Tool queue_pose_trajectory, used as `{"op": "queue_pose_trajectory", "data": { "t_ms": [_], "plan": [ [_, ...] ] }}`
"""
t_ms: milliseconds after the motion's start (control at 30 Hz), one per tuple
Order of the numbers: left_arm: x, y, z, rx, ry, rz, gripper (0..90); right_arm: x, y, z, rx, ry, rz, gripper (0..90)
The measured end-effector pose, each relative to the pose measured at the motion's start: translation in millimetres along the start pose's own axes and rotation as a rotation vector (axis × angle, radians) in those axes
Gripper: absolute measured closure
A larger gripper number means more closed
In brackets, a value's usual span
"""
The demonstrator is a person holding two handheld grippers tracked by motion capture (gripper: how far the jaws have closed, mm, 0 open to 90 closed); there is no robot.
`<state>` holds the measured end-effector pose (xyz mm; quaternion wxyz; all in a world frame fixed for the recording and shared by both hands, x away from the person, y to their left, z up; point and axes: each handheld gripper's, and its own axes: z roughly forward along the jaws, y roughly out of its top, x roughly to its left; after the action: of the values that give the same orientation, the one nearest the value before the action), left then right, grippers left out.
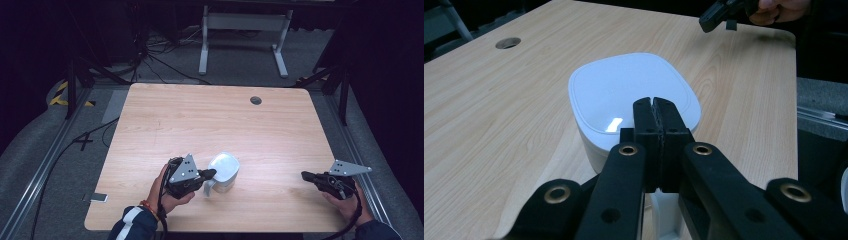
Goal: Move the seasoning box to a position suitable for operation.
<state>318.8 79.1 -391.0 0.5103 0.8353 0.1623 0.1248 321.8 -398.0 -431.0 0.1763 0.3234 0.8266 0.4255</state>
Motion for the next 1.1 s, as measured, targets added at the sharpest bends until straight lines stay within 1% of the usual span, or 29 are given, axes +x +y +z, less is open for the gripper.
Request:
{"op": "queue_pose_trajectory", "data": {
  "t_ms": [67, 133, 200, 233, 267, 300, 333, 467, 533, 633, 667, 700, 733, 767, 833, 867, 933, 1000, 1100],
  "plan": [
    [-0.3, -1.0, -0.9, 0.0, -0.003, -0.003, 89.9, 2.1, 4.6, 0.5, -0.012, 0.026, 0.013, 89.1],
    [-0.1, -1.1, -1.2, 0.002, -0.006, -0.003, 89.9, 3.3, 7.7, 0.6, -0.021, 0.032, 0.012, 89.1],
    [-0.4, -1.0, -1.9, 0.01, -0.008, 0.0, 89.8, 7.6, 16.5, 2.2, -0.039, 0.048, 0.0, 89.2],
    [-0.5, -1.1, -2.1, 0.012, -0.007, 0.003, 89.9, 10.0, 21.1, 3.6, -0.04, 0.053, -0.012, 89.2],
    [-0.3, -1.6, -2.3, 0.011, -0.009, 0.003, 89.8, 14.5, 29.6, 7.2, -0.037, 0.067, -0.035, 89.3],
    [-0.3, -1.6, -2.3, 0.011, -0.009, 0.003, 89.8, 14.5, 29.6, 7.2, -0.037, 0.067, -0.035, 89.3],
    [0.0, -1.7, -2.4, 0.013, -0.01, 0.003, 89.8, 17.2, 35.0, 10.1, -0.038, 0.071, -0.055, 89.3],
    [0.6, -2.3, -2.1, 0.019, -0.007, 0.002, 89.8, 35.2, 66.9, 24.2, -0.056, 0.109, -0.124, 89.5],
    [1.2, -2.9, -1.8, 0.022, -0.004, 0.002, 89.8, 43.1, 79.9, 31.2, -0.066, 0.13, -0.151, 89.6],
    [0.9, -4.1, -0.1, 0.029, 0.002, 0.002, 89.7, 58.6, 97.0, 43.3, -0.056, 0.154, -0.202, 89.6],
    [0.9, -4.1, -0.1, 0.029, 0.002, 0.002, 89.7, 62.2, 100.3, 46.4, -0.054, 0.16, -0.215, 89.7],
    [0.0, -4.0, 2.4, 0.046, 0.006, 0.014, 89.7, 68.0, 105.0, 50.9, -0.05, 0.174, -0.231, 89.7],
    [-0.6, -4.0, 3.8, 0.056, 0.008, 0.016, 89.7, 71.9, 107.6, 53.1, -0.046, 0.178, -0.238, 89.7],
    [-0.7, -4.3, 5.1, 0.058, 0.007, 0.018, 89.7, 76.2, 110.9, 56.3, -0.047, 0.181, -0.258, 89.7],
    [-0.5, -4.3, 6.5, 0.057, 0.001, 0.015, 89.5, 83.9, 117.4, 61.4, -0.044, 0.199, -0.269, 89.7],
    [-0.1, -3.7, 6.9, 0.058, 0.003, 0.018, 89.5, 87.4, 120.2, 64.4, -0.037, 0.202, -0.283, 89.7],
    [-0.3, -1.7, 5.3, 0.035, 0.011, 0.014, 89.5, 92.3, 123.5, 70.5, -0.017, 0.197, -0.302, 89.7],
    [-1.1, 4.6, 0.7, 0.006, 0.016, 0.019, 89.5, 92.4, 124.2, 72.1, -0.019, 0.208, -0.299, 89.8],
    [-0.1, 9.3, 3.3, -0.022, 0.016, 0.013, 89.1, 90.3, 122.9, 74.0, -0.008, 0.205, -0.284, 89.8]
  ]
}}
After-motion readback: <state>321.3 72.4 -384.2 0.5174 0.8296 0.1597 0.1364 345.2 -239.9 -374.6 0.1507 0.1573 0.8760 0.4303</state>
